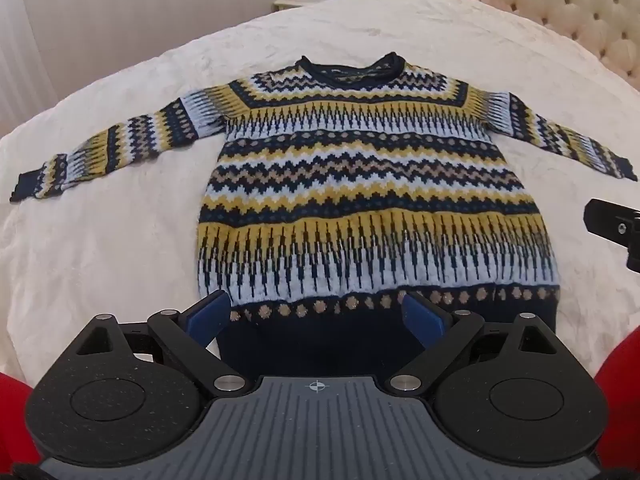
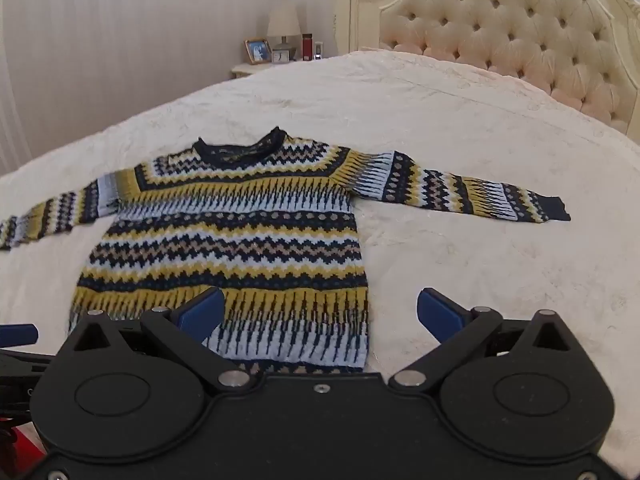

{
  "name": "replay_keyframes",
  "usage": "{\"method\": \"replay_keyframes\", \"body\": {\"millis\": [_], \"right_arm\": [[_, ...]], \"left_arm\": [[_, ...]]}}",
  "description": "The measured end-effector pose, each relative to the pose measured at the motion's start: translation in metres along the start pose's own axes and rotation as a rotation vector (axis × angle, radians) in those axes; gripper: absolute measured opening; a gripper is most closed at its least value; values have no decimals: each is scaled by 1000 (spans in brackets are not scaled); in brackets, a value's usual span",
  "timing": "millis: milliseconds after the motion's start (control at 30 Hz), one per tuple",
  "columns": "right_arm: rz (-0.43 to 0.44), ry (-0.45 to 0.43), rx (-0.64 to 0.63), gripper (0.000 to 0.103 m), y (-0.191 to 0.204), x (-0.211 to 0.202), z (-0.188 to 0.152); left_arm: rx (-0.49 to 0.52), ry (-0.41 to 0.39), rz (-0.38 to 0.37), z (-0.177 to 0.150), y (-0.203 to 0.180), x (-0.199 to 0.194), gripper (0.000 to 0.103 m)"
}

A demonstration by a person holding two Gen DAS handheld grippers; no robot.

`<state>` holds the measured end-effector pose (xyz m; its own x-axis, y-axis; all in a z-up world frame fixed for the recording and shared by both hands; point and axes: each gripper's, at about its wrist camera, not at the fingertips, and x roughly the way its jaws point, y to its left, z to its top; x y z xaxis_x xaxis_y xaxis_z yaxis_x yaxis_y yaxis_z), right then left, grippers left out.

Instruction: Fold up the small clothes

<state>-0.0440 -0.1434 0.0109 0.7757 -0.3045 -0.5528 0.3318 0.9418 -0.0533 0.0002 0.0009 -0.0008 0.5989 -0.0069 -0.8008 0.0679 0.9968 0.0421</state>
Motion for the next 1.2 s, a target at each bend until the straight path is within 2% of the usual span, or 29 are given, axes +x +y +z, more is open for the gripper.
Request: {"method": "replay_keyframes", "body": {"millis": [200, 400, 1200], "right_arm": [[-15, 59, -14, 101, 0, 12, -1], [-55, 113, -60, 101, 9, 13, 2], [-47, 116, -52, 102, 9, 16, -2]], "left_arm": [[18, 35, -4, -8, -7, 5, 93], [-6, 67, -28, -9, -3, 12, 93], [-12, 98, -32, -12, 0, 15, 93]]}}
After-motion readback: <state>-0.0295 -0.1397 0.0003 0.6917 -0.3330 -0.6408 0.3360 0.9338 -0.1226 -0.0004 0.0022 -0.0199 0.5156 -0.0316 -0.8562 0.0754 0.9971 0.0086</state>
